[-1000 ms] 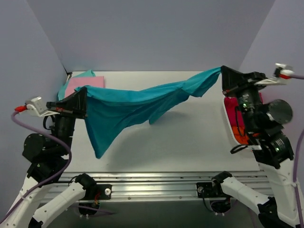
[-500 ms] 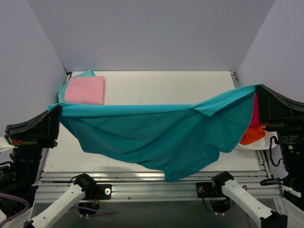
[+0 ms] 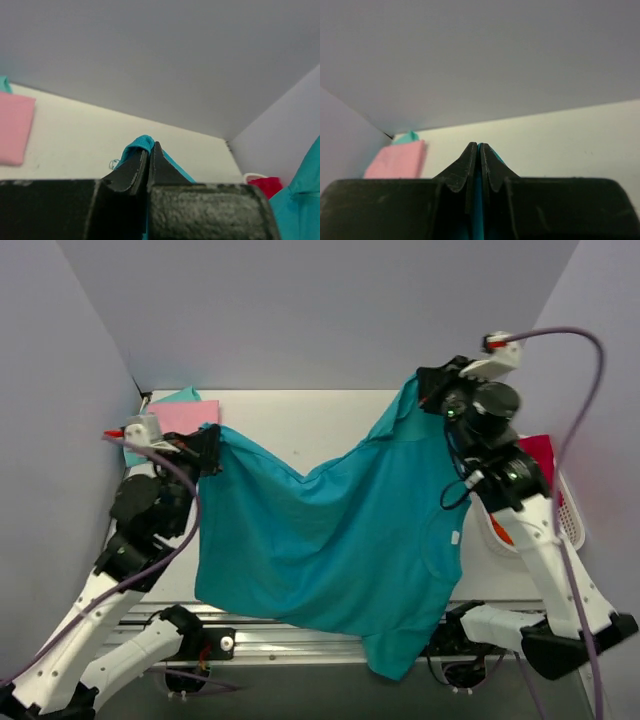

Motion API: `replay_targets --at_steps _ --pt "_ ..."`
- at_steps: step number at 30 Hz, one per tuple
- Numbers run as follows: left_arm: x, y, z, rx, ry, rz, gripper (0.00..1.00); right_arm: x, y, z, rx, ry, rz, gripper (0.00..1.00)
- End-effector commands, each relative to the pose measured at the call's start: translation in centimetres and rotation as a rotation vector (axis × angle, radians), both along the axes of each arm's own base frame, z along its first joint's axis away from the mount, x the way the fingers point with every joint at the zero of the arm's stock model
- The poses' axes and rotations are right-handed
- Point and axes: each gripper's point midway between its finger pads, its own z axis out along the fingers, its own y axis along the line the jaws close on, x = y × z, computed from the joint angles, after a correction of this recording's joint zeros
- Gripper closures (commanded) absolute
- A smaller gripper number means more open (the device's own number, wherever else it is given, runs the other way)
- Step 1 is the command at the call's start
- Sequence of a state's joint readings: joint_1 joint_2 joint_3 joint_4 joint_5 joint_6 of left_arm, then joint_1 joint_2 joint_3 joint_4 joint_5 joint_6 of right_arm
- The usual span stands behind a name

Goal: Fold and stack the t-shirts
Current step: Flatten the tshirt out

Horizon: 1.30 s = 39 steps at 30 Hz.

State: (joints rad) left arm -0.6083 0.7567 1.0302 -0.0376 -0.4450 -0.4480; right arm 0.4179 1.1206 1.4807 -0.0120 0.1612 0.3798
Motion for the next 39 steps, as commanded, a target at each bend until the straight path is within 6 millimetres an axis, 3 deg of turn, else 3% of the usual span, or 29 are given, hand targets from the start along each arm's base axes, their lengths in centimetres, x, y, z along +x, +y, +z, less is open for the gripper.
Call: replay_targets --at_steps 1,7,8,9,10,11,12,13,14,15,16,17,18,19,21,22,23,25,26,27,30,32,33,34,35,36,37,38,39 --pt "4.6 0.7 -3.4 -0.071 0.061 0.122 0.98 5.4 -0.1 -5.4 -0.053 0.091 -0.109 1.00" --pt "14.4 2.7 -15.4 -0.155 0.258 0.213 0.98 14.1 1.4 -16.1 -0.126 0.259 -0.160 1.00" --pt "15.8 2.9 -16.7 -0.154 0.276 0.229 0.98 16.4 1.2 -18.9 -0.140 0.297 -0.179 1.00" --pt "18.4 3.2 -20.3 -0.138 0.333 0.246 0.98 17.6 1.2 -20.5 -0.147 0.318 -0.187 1.00" --pt "20.2 3.2 -20.2 -0.146 0.325 0.250 0.98 19.5 1.5 -24.8 -0.174 0.387 -0.190 1.00" --pt "21.9 3.2 -21.2 -0.150 0.335 0.247 0.98 21.3 1.1 -24.5 -0.157 0.368 -0.201 1.00" --pt "24.2 3.2 -26.3 -0.139 0.427 0.245 0.98 22.6 1.5 -26.2 -0.154 0.391 -0.185 1.00" --pt "25.9 3.4 -27.5 -0.157 0.449 0.204 0.98 24.4 1.8 -30.8 -0.175 0.457 -0.180 1.00" --pt "28.4 3.2 -26.6 -0.182 0.422 0.176 0.98 25.5 1.9 -32.1 -0.174 0.467 -0.175 1.00" --pt "30.1 3.1 -31.1 -0.192 0.489 0.164 0.98 27.6 1.8 -31.3 -0.152 0.437 -0.180 1.00" --pt "31.4 3.5 -32.0 -0.205 0.493 0.156 0.98 28.9 2.1 -35.6 -0.163 0.491 -0.168 1.00" --pt "33.6 3.1 -30.8 -0.222 0.455 0.130 0.98 30.0 2.1 -36.3 -0.153 0.483 -0.172 1.00" --pt "34.6 3.0 -34.0 -0.218 0.496 0.128 0.98 31.7 2.2 -35.2 -0.128 0.442 -0.179 1.00" --pt "35.5 3.4 -34.3 -0.226 0.494 0.126 0.94 32.8 1.9 -38.2 -0.126 0.465 -0.195 1.00" --pt "37.9 3.8 -34.9 -0.264 0.483 0.111 0.87 35.0 1.3 -39.0 -0.086 0.434 -0.222 1.00" --pt "38.7 5.0 -34.9 -0.286 0.470 0.115 0.84 35.9 0.8 -38.6 -0.066 0.394 -0.240 1.00" --pt "39.4 5.3 -36.2 -0.322 0.474 0.107 0.67 36.5 0.7 -38.2 -0.051 0.365 -0.249 0.91" --pt "41.0 6.0 -34.9 -0.380 0.425 0.070 0.44 37.4 -0.5 -37.8 0.005 0.312 -0.284 0.52" --pt "41.4 6.5 -35.9 -0.427 0.423 0.055 0.05 37.5 -1.1 -37.5 0.023 0.296 -0.307 0.23" --pt "42.1 8.5 -35.0 -0.453 0.383 0.061 0.06 37.5 -1.4 -37.1 0.038 0.278 -0.317 0.03" --pt "42.6 10.4 -33.0 -0.502 0.292 0.038 0.06 36.1 -2.8 -34.9 0.049 0.197 -0.359 0.00" --pt "42.1 11.0 -29.7 -0.508 0.198 0.021 0.06 34.3 -3.7 -32.1 0.044 0.128 -0.390 0.00" --pt "41.7 11.4 -28.4 -0.508 0.160 0.020 0.06 33.2 -4.1 -28.1 0.062 0.066 -0.401 0.00" --pt "40.9 11.5 -27.6 -0.503 0.129 0.016 0.06 32.3 -4.3 -25.9 0.078 0.008 -0.412 0.00" --pt "40.2 11.8 -24.5 -0.487 0.076 0.016 0.06 30.7 -4.7 -27.2 0.048 0.033 -0.427 0.00" --pt "39.6 11.9 -23.1 -0.479 0.053 0.023 0.06 29.5 -5.4 -25.9 0.052 0.013 -0.462 0.00" --pt "38.9 12.1 -22.9 -0.472 0.051 0.040 0.06 27.7 -5.7 -21.5 0.080 -0.060 -0.472 0.00" --pt "38.2 12.3 -19.8 -0.459 0.001 0.036 0.06 26.1 -5.6 -22.5 0.062 -0.032 -0.480 0.00" --pt "37.8 12.4 -18.8 -0.456 -0.014 0.031 0.06 24.0 -6.2 -18.9 0.084 -0.080 -0.512 0.00"
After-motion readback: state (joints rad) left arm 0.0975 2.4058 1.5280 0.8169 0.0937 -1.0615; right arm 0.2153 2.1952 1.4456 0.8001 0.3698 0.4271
